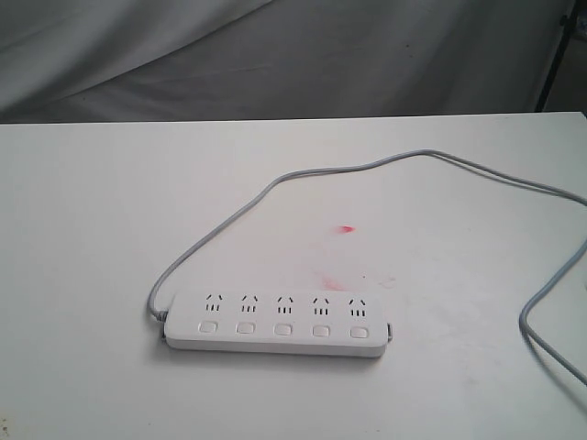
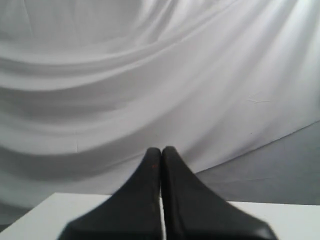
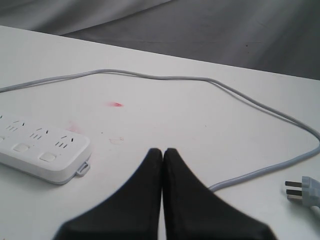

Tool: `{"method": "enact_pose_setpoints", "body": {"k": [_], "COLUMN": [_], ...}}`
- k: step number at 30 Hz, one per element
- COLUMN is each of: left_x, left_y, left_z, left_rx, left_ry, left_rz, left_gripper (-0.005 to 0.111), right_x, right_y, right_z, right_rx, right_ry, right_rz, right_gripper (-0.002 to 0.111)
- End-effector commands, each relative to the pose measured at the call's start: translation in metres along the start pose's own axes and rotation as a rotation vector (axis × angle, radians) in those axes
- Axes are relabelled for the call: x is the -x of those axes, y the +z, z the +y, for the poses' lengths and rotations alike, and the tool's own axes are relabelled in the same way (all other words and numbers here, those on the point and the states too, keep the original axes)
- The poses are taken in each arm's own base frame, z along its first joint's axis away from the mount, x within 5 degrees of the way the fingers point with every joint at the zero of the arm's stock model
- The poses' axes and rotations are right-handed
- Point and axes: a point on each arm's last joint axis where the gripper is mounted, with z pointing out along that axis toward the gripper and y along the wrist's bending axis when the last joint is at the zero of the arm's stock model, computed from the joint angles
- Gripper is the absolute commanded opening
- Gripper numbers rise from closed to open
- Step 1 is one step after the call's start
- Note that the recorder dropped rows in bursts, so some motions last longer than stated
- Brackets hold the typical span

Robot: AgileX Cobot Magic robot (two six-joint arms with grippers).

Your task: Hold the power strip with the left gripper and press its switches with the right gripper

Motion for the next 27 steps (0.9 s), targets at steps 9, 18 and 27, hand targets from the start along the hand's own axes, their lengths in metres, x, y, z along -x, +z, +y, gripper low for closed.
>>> {"method": "enact_pose_setpoints", "body": {"k": [9, 18, 27], "left_x": [-0.06, -0.072, -0.083], "left_y": [0.003, 0.002, -0.002], "left_z": [0.0, -0.001, -0.001], "left_rx": [0.021, 0.022, 0.021], "left_ry": [-0.06, -0.071, -0.072], "left_rz": [0.162, 0.24, 0.368], "left_gripper": [0.0, 0.0, 0.0], "right_x": [-0.001, -0.001, -0.001], "right_y": [0.0, 0.0, 0.0], "right_z": [0.0, 0.0, 0.0], "right_rx": [-0.005, -0.005, -0.005], "right_ry": [0.002, 0.002, 0.002], "right_rz": [-0.003, -0.003, -0.003], "right_gripper": [0.0, 0.0, 0.0]}}
